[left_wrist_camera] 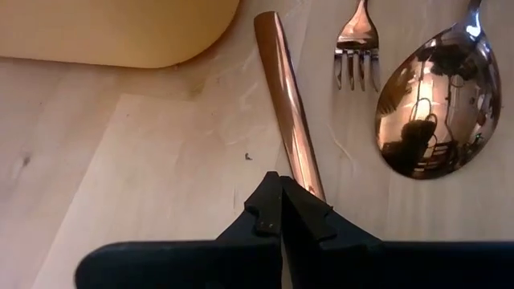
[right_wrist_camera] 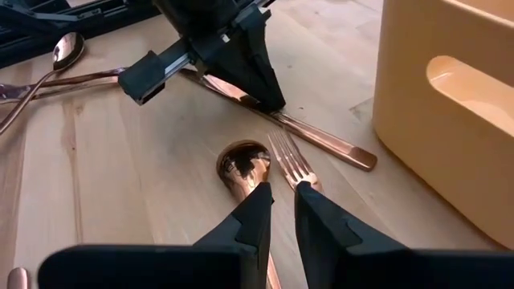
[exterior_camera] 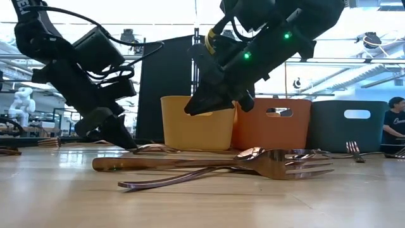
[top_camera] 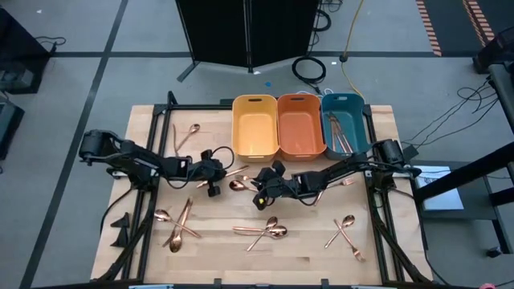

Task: Sort silverware
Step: Put the copper knife into the blue bin

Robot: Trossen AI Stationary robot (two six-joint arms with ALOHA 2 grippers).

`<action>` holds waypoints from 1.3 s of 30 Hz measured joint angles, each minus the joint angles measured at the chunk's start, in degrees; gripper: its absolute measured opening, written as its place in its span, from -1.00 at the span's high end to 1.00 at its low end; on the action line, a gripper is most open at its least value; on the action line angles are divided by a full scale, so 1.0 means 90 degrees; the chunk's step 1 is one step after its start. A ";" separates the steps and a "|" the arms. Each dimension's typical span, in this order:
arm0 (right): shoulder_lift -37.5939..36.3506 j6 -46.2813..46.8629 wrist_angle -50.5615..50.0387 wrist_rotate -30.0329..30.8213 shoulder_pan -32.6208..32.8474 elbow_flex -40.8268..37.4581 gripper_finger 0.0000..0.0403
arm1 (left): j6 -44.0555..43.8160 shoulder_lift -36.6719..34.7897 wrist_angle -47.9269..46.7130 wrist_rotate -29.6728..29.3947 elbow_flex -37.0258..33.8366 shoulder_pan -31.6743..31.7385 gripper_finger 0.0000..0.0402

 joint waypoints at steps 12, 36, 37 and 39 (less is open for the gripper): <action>0.0000 0.0061 -0.0068 0.0000 0.0000 0.0002 0.76 | 0.0309 -0.0686 0.0754 0.0299 -0.0061 -0.0023 1.00; 0.0000 0.0261 -0.0095 -0.0024 0.0066 0.0002 0.76 | 0.0107 -0.0101 0.0045 0.0671 0.0026 -0.0039 1.00; 0.0000 0.0261 -0.0095 -0.0024 0.0082 0.0002 0.76 | 0.0109 -0.0103 -0.0051 0.0671 0.0032 -0.0072 1.00; -0.0002 0.0261 -0.0109 -0.0027 0.0089 0.0005 0.76 | 0.0105 -0.0105 -0.0189 0.0674 0.0034 -0.0182 1.00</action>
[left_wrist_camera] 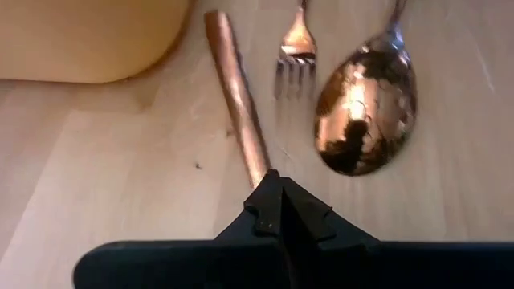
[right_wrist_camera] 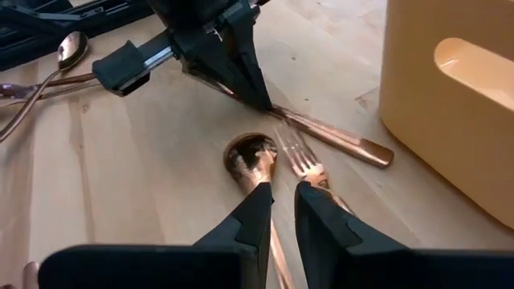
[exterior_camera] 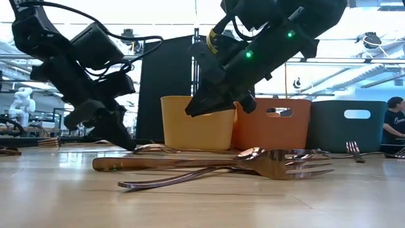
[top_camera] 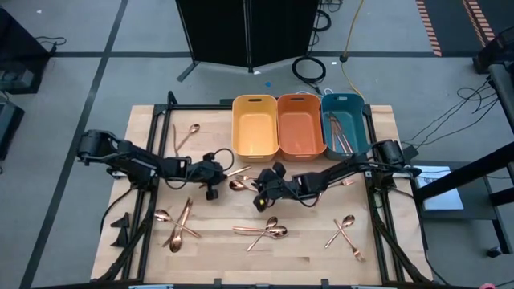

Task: Sort silverware
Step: Put the copper knife into the blue bin

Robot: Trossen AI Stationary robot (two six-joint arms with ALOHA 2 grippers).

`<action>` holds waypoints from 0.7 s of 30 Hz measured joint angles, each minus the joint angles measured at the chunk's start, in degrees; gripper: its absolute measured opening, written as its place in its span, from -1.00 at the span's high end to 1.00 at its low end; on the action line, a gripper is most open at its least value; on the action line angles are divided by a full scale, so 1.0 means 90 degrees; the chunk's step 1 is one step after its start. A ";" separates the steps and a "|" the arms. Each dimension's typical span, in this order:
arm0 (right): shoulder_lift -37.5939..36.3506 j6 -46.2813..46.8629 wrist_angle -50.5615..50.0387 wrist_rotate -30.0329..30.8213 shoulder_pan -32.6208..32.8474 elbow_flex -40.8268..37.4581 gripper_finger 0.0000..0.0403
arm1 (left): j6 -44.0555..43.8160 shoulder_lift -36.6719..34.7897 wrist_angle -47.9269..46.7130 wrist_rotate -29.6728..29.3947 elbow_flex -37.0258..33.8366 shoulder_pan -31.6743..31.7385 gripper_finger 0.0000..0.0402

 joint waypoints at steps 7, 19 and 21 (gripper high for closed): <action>0.0100 -0.0004 0.0267 0.0231 -0.0110 0.0005 0.79 | -0.0188 0.0002 -0.0297 -0.0273 0.0002 -0.0557 1.00; 0.0602 -0.0395 0.1193 0.0465 -0.0207 0.0049 0.99 | -0.0005 -0.0425 -0.0271 -0.0887 -0.0104 -0.1280 1.00; 0.0604 -0.0317 0.1139 0.0589 -0.0248 0.0051 1.00 | 0.0170 -0.0500 -0.0115 -0.1008 -0.0104 -0.1236 1.00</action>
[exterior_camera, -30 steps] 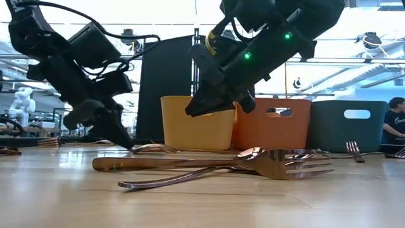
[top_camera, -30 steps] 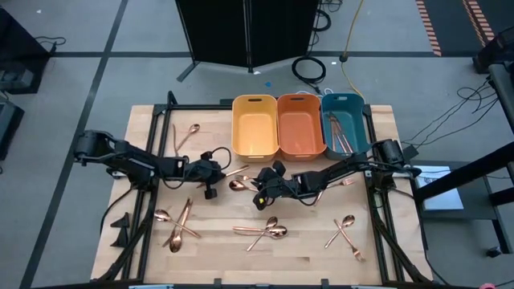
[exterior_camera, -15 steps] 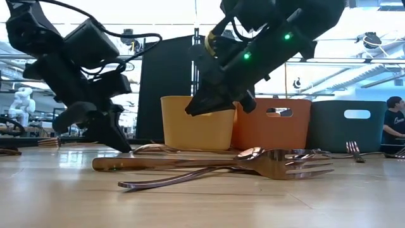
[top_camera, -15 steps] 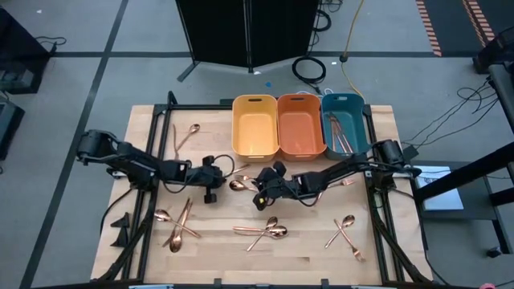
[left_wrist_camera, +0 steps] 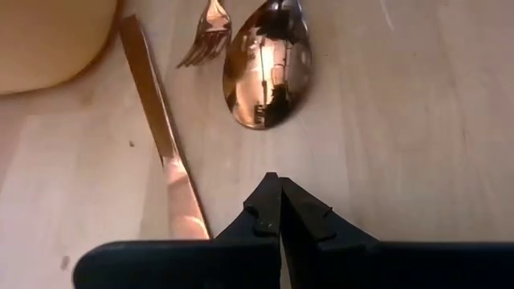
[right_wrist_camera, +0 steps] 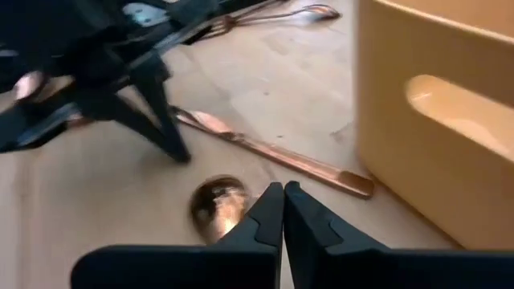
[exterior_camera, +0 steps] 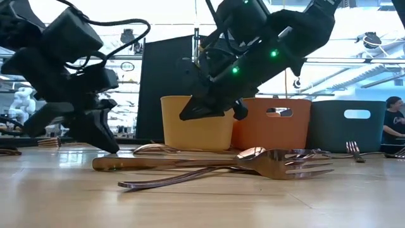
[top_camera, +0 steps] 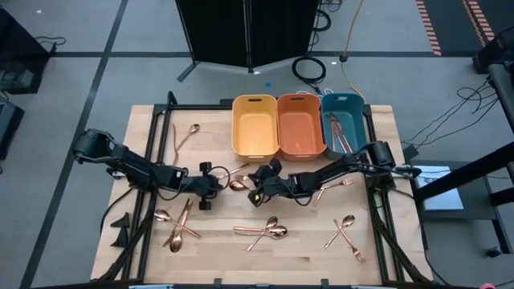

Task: Sort silverware
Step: Put the copper knife into the blue bin

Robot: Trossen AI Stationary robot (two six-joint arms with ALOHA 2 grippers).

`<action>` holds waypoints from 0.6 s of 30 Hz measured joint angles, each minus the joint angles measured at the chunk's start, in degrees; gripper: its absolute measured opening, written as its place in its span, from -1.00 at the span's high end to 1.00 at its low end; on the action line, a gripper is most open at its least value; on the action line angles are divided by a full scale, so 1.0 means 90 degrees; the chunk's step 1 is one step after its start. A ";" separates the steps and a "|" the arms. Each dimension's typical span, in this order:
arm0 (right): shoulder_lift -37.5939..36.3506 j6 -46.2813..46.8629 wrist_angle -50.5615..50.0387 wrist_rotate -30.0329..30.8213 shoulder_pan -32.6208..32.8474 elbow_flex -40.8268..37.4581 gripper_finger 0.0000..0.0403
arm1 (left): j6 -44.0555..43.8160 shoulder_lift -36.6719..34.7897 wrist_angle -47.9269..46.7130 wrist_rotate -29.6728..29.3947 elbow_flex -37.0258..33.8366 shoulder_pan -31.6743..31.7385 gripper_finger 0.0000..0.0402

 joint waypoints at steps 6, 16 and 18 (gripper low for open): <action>0.0134 0.0198 0.0076 0.0131 -0.0085 0.0002 1.00 | 0.0193 0.0424 0.1067 -0.0316 -0.0002 0.0564 1.00; 0.0258 0.0346 0.0027 0.0128 -0.0111 0.0000 1.00 | 0.0669 0.0593 0.2354 -0.0557 0.0019 0.0869 1.00; 0.0260 0.0348 0.0040 0.0122 -0.0128 0.0000 1.00 | 0.0665 0.0769 0.2394 -0.0595 0.0026 0.1032 1.00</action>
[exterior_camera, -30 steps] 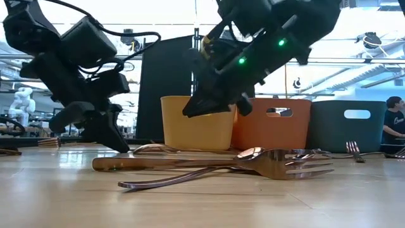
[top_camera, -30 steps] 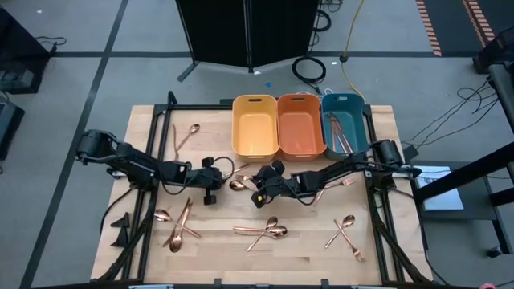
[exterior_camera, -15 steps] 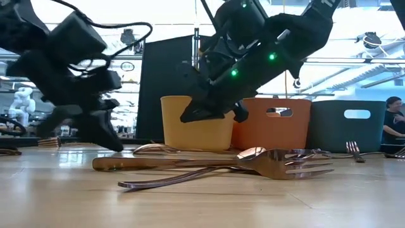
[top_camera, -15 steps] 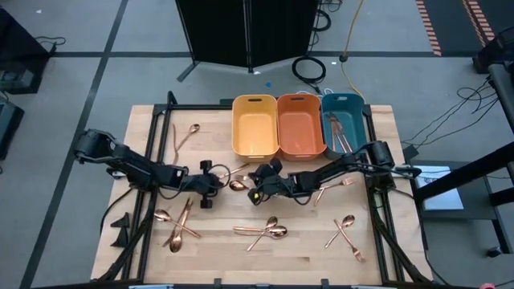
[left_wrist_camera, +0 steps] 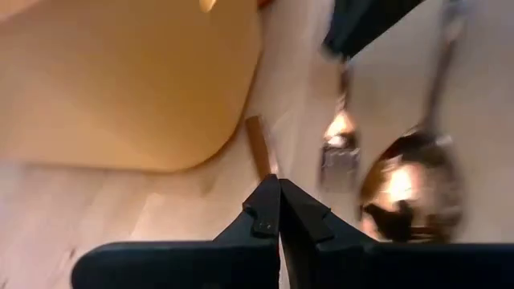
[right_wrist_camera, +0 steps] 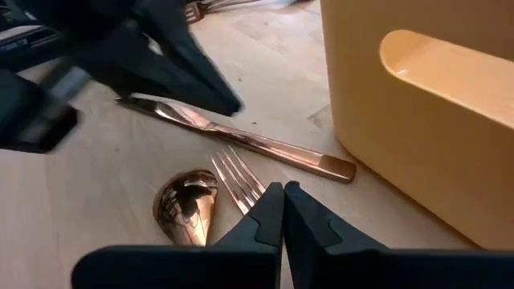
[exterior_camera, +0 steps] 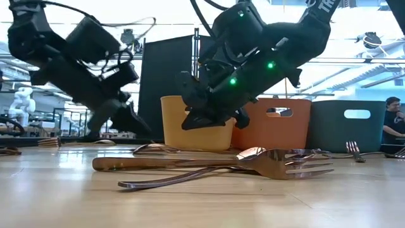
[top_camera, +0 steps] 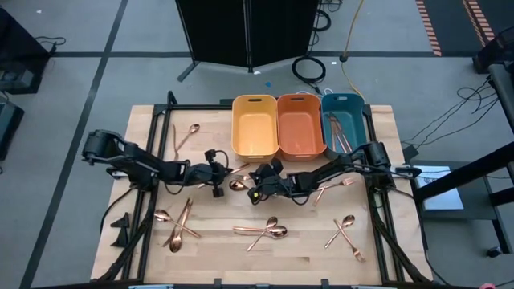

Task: Sort silverware
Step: Put the copper knife into the blue bin

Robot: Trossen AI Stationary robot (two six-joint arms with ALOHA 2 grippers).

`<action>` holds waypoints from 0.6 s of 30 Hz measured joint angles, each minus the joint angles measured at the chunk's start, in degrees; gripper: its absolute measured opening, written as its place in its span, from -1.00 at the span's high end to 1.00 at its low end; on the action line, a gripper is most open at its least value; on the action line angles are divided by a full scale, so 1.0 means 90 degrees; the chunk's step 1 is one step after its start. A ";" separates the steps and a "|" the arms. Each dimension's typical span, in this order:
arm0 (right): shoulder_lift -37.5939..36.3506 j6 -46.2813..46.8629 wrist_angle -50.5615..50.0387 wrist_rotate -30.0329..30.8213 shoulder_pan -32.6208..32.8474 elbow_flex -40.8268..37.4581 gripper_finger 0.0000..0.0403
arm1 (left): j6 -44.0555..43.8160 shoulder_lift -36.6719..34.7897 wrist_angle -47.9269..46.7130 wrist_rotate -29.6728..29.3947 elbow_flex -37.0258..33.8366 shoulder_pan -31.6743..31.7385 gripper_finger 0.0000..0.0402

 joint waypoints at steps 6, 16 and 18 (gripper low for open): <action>0.0000 0.0069 0.0033 -0.0004 -0.0022 0.0000 1.00 | -0.0119 0.0681 0.0521 0.0375 0.0003 0.0173 1.00; 0.0000 0.0148 -0.0043 -0.0012 -0.0020 0.0000 1.00 | -0.0258 0.1166 0.0238 0.0525 0.0050 0.0000 1.00; 0.0002 0.0209 -0.0035 -0.0011 -0.0020 0.0000 1.00 | -0.0399 0.1111 -0.0074 0.0469 0.0066 -0.0101 1.00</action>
